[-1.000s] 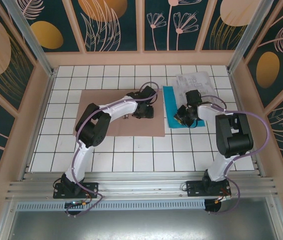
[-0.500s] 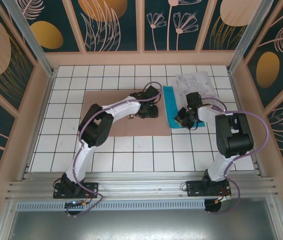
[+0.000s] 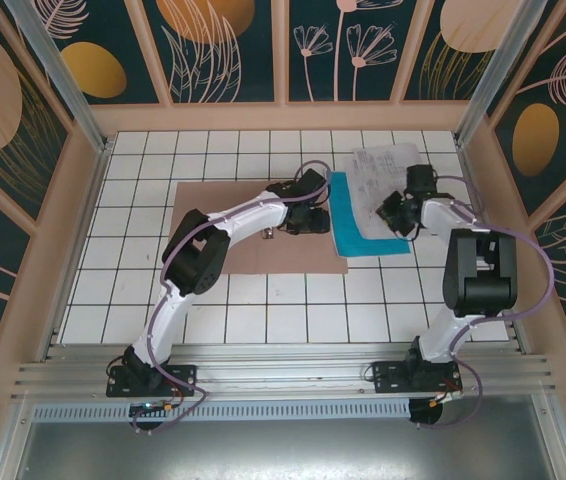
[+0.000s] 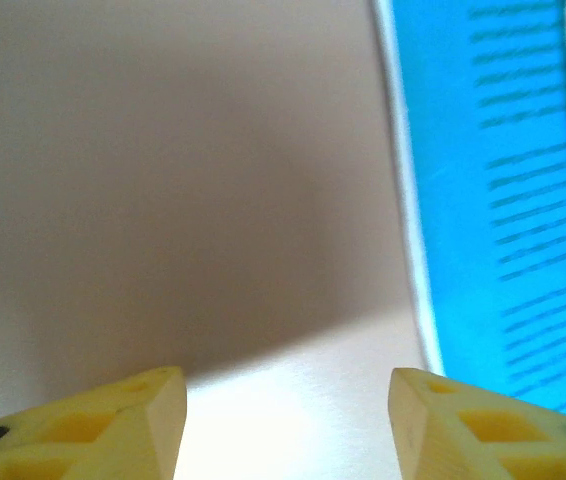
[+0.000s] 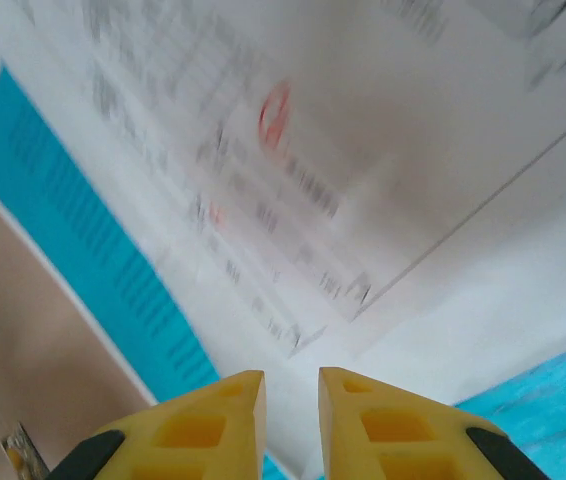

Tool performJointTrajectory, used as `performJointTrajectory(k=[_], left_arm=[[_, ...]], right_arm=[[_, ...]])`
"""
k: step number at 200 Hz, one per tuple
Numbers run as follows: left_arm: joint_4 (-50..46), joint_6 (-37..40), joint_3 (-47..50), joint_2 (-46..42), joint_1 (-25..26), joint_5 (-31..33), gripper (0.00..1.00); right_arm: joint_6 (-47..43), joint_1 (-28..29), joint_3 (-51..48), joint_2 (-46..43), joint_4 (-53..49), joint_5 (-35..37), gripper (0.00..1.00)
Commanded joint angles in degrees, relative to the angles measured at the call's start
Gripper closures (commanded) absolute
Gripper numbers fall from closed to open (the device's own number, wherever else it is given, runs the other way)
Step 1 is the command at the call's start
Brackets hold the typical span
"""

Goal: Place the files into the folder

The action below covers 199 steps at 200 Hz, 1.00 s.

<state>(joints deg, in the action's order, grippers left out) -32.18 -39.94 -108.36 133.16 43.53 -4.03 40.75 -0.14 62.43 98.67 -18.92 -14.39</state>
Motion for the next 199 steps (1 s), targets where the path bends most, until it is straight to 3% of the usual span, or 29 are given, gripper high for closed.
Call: performJointTrajectory(k=[1, 53, 94, 147, 199], left_arm=[[-2.7, -1.6, -2.7, -3.3, -0.1, 1.1, 0.41], [0.3, -1.9, 13.0, -9.7, -3.6, 0.0, 0.47], [4.0, -2.8, 19.1, -10.1, -3.6, -1.7, 0.52], [5.8, -1.9, 21.0, -7.8, -2.7, -1.8, 0.53], [8.2, -0.5, 19.9, -6.1, -2.4, -1.4, 0.54]], right_arm=[[-3.2, -3.6, 4.0, 3.5, -2.7, 1.4, 0.77], [-5.5, -8.5, 7.2, 9.1, -3.9, 2.8, 0.77], [-5.2, -9.6, 4.6, 9.2, -3.4, 3.8, 0.74], [-6.3, -9.8, 4.6, 12.6, -4.1, 3.2, 0.68], [-5.0, -7.0, -1.0, 10.6, -3.9, 2.7, 0.67]])
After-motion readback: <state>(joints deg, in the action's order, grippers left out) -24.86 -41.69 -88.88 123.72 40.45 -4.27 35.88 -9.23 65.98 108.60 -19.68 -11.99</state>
